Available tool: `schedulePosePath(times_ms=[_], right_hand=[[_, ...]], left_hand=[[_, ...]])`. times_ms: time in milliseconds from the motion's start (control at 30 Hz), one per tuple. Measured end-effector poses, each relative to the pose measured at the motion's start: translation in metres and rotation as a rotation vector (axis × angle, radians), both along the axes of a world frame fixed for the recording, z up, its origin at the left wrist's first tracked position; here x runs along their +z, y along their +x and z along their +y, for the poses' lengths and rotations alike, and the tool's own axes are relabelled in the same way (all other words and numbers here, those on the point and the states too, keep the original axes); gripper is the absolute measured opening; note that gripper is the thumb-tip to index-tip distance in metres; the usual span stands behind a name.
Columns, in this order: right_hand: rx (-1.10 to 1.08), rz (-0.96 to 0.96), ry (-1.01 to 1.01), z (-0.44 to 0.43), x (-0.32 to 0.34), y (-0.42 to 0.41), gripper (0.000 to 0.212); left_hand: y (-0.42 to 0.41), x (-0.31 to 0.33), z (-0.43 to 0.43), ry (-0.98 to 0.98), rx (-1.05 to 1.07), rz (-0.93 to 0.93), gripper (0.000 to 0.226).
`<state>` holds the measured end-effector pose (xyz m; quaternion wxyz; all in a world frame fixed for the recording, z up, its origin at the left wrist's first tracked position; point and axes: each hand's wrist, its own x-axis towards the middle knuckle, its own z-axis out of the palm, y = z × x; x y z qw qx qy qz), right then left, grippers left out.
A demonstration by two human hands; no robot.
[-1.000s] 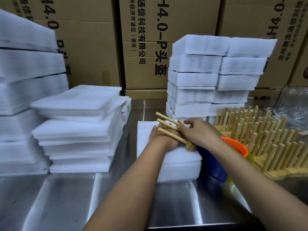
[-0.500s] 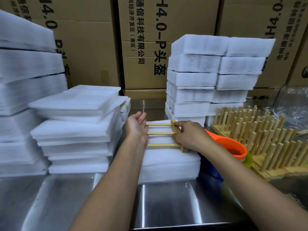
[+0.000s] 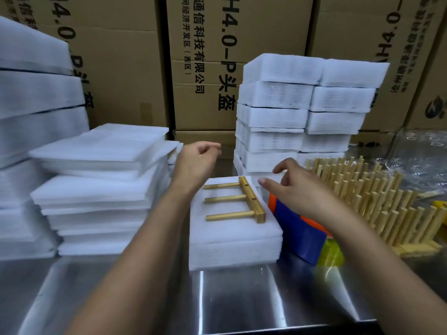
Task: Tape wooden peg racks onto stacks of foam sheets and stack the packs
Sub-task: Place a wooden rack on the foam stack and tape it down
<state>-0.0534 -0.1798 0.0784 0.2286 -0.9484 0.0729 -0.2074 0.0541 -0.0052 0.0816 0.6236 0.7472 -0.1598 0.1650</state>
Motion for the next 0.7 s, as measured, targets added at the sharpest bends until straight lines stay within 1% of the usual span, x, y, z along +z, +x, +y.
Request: schedulePosePath(times_ms=[100,167,200,233,300,333,367,400,433,533,600,667,700], right_hand=[[0.013,-0.079,-0.141,-0.027,-0.003,-0.038,0.03],[0.044,-0.057,-0.239,-0.038,-0.018,-0.056,0.029],[0.053,-0.021,-0.272,-0.042,-0.027,-0.061,0.031],[0.04,0.03,-0.296,-0.044,-0.035,-0.064,0.04],[0.006,0.131,-0.373,-0.051,-0.052,-0.065,0.065],[0.005,0.153,-0.437,-0.053,-0.059,-0.064,0.073],[0.025,0.15,-0.491,-0.053,-0.064,-0.064,0.075],[0.067,0.103,-0.5,-0.053,-0.067,-0.063,0.072],[0.122,0.034,-0.471,-0.053,-0.069,-0.062,0.067],[0.223,-0.12,-0.28,-0.053,-0.061,-0.061,0.046],[0.239,-0.176,-0.132,-0.055,-0.048,-0.06,0.04],[0.244,-0.254,0.021,-0.056,-0.027,-0.059,0.037],[0.244,-0.286,0.095,-0.056,-0.015,-0.059,0.032]], left_hand=[[-0.003,0.005,0.023,0.081,-0.075,-0.102,0.027],[-0.004,0.0,0.034,0.018,-0.103,-0.161,0.031],[-0.005,-0.005,0.037,-0.032,-0.101,-0.176,0.033],[-0.006,-0.012,0.038,-0.076,-0.086,-0.183,0.034],[-0.006,-0.027,0.035,-0.136,-0.048,-0.176,0.031],[-0.005,-0.032,0.033,-0.141,-0.036,-0.176,0.03],[-0.005,-0.035,0.032,-0.137,-0.036,-0.18,0.029],[-0.005,-0.037,0.032,-0.14,-0.046,-0.185,0.03],[-0.004,-0.038,0.033,-0.16,-0.064,-0.18,0.031],[-0.004,-0.038,0.038,-0.241,-0.099,-0.106,0.032],[-0.007,-0.039,0.037,-0.258,-0.109,-0.064,0.032],[-0.01,-0.039,0.035,-0.232,-0.138,-0.042,0.031],[-0.011,-0.04,0.034,-0.223,-0.168,-0.03,0.031]])
